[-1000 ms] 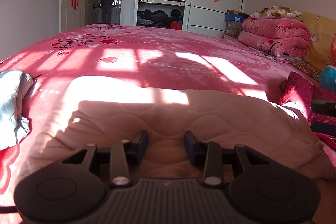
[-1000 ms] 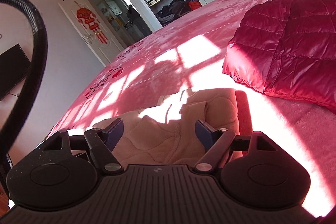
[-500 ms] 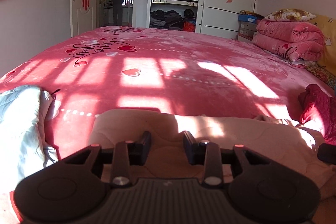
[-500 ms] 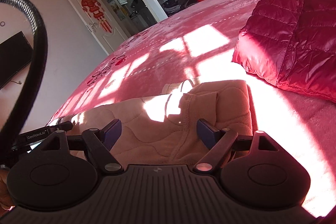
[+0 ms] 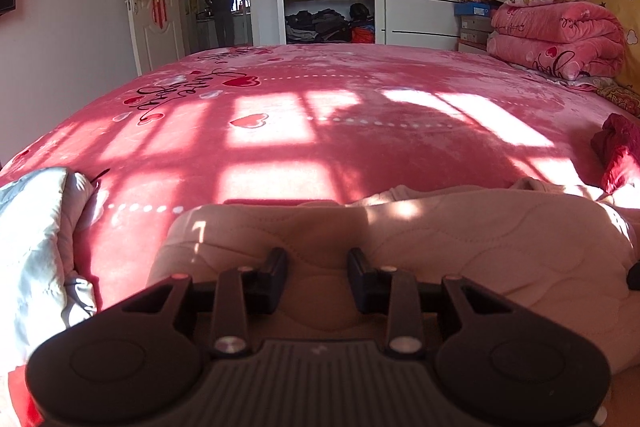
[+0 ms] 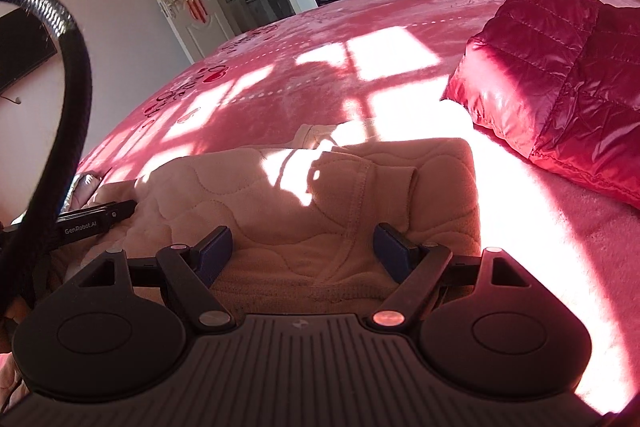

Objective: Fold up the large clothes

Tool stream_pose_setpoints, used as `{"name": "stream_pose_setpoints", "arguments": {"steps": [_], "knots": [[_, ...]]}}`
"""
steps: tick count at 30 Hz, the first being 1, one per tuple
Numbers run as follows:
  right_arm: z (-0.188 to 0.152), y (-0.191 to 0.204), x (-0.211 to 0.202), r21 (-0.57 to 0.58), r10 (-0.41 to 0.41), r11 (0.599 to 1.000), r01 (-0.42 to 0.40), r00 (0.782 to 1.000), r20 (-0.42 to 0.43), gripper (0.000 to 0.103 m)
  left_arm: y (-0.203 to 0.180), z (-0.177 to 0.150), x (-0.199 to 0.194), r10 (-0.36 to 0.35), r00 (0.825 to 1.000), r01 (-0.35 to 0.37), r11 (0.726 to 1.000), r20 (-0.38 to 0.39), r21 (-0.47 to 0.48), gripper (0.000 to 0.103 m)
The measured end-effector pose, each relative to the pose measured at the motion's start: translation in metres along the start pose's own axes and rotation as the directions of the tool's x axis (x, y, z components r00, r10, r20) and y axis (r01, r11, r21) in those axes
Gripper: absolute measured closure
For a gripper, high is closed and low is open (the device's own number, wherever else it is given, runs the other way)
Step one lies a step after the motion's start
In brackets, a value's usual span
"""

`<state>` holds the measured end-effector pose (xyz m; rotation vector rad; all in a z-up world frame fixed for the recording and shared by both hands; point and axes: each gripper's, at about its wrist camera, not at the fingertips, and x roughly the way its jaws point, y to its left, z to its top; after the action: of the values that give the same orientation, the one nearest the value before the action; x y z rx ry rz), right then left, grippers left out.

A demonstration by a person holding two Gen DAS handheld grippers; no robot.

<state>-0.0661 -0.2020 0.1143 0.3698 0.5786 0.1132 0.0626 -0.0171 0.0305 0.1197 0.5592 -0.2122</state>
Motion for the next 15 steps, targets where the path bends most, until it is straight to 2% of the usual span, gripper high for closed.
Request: {"name": "stream_pose_setpoints", "arguments": {"steps": [5,9,15], "knots": [[0.004,-0.006,-0.005,0.039,0.028,0.999,-0.030,0.999,0.034,0.004,0.007,0.013,-0.018,-0.030,1.000,0.029,0.996,-0.008,-0.087,0.067],[0.008,-0.010,-0.024,0.096,0.047,0.994,-0.052,0.997,0.054,0.004,0.006,0.015,-0.052,-0.047,0.998,0.050,0.996,0.028,-0.081,0.059],[0.004,0.001,-0.066,0.049,0.019,0.999,-0.024,0.995,0.094,0.003,0.004,0.007,-0.108,-0.063,0.996,0.067,0.996,0.061,-0.063,0.051]]}}
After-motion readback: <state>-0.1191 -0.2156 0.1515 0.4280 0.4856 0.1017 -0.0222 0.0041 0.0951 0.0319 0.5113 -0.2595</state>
